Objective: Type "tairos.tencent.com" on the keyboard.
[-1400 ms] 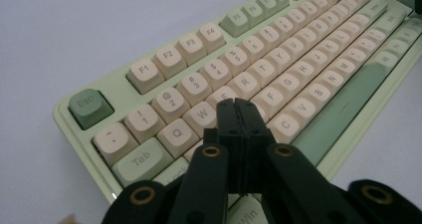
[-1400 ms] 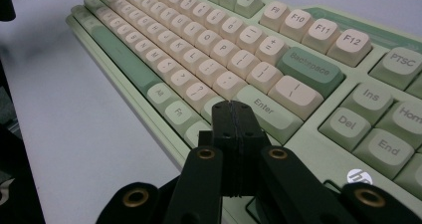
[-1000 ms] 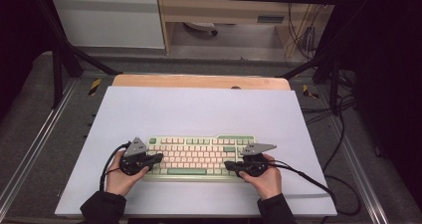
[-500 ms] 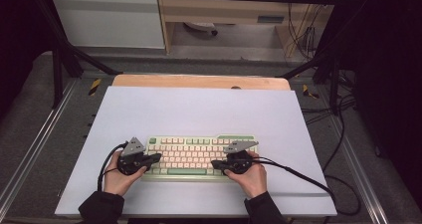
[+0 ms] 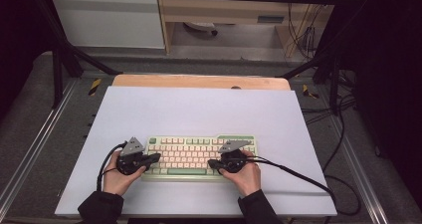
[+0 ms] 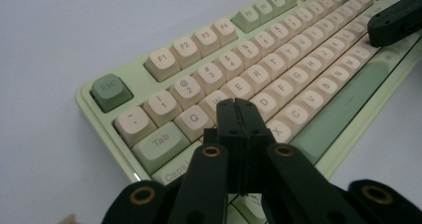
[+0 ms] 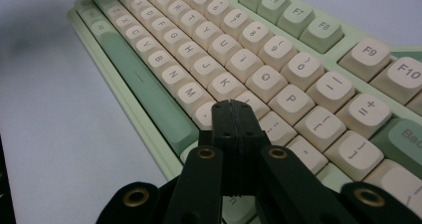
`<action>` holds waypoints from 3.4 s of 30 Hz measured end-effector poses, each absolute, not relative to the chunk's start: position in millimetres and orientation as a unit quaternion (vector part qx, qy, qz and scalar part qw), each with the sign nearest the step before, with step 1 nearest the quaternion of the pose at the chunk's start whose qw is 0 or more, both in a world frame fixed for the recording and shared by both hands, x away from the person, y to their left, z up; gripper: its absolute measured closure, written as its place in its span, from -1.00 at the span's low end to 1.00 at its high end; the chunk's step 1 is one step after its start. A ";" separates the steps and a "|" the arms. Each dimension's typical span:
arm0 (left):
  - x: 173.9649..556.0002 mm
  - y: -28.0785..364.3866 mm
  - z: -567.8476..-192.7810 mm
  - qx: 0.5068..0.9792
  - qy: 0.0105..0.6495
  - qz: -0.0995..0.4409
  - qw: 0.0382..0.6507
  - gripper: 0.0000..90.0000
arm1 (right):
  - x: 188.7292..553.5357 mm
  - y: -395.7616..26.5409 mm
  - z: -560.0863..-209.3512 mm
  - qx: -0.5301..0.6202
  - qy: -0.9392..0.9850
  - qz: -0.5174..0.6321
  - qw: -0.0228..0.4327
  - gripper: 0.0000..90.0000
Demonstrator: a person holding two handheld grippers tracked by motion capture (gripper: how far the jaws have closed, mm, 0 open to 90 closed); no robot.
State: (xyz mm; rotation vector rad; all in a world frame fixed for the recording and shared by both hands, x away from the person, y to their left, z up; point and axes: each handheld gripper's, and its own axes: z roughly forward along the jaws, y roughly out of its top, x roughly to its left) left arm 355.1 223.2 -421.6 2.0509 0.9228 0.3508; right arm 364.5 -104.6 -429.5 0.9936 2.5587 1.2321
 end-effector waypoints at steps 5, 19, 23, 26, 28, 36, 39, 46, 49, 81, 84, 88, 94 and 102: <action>355.2 223.1 -421.8 0.818 0.368 0.140 0.419 0.99 | 364.3 -104.0 -431.1 0.330 0.850 0.404 0.069 1.00; 354.9 222.9 -421.8 0.819 0.367 0.138 0.419 0.99 | 361.6 -109.7 -421.2 0.326 0.846 0.417 0.070 1.00; 354.7 222.2 -421.9 0.820 0.366 0.137 0.418 0.99 | 360.6 -112.8 -417.4 0.324 0.844 0.422 0.072 1.00; 354.5 222.5 -421.4 0.819 0.367 0.137 0.420 0.99 | 360.2 -116.6 -415.9 0.325 0.843 0.422 0.072 1.00; 354.4 222.7 -421.2 0.819 0.367 0.137 0.420 0.99 | 359.9 -120.2 -415.2 0.329 0.841 0.425 0.072 1.00; 353.2 221.5 -418.9 0.818 0.366 0.136 0.422 0.99 | 356.8 -137.0 -413.6 0.334 0.833 0.436 0.073 1.00; 352.8 219.7 -418.5 0.819 0.365 0.138 0.420 0.99 | 355.8 -143.7 -414.9 0.336 0.830 0.439 0.073 1.00; 352.1 212.2 -417.7 0.824 0.360 0.139 0.414 1.00 | 353.5 -156.1 -417.8 0.342 0.826 0.442 0.075 1.00; 352.3 208.6 -416.3 0.826 0.359 0.139 0.413 0.99 | 352.0 -161.3 -418.9 0.346 0.825 0.441 0.074 1.00; 378.2 151.6 -419.5 0.836 0.350 0.137 0.401 0.99 | 348.3 -174.9 -423.2 0.357 0.818 0.444 0.075 1.00; 380.5 149.2 -422.0 0.835 0.352 0.137 0.401 0.99 | 348.2 -174.5 -423.5 0.359 0.818 0.443 0.074 1.00; 382.6 146.2 -425.2 0.836 0.351 0.138 0.398 0.99 | 348.1 -174.6 -423.4 0.359 0.818 0.443 0.073 1.00; 383.3 146.0 -427.0 0.837 0.351 0.140 0.396 0.99 | 348.5 -175.9 -423.9 0.360 0.817 0.445 0.073 1.00; 383.4 145.8 -430.3 0.840 0.348 0.139 0.392 0.99 | 348.7 -175.8 -424.4 0.359 0.817 0.446 0.073 1.00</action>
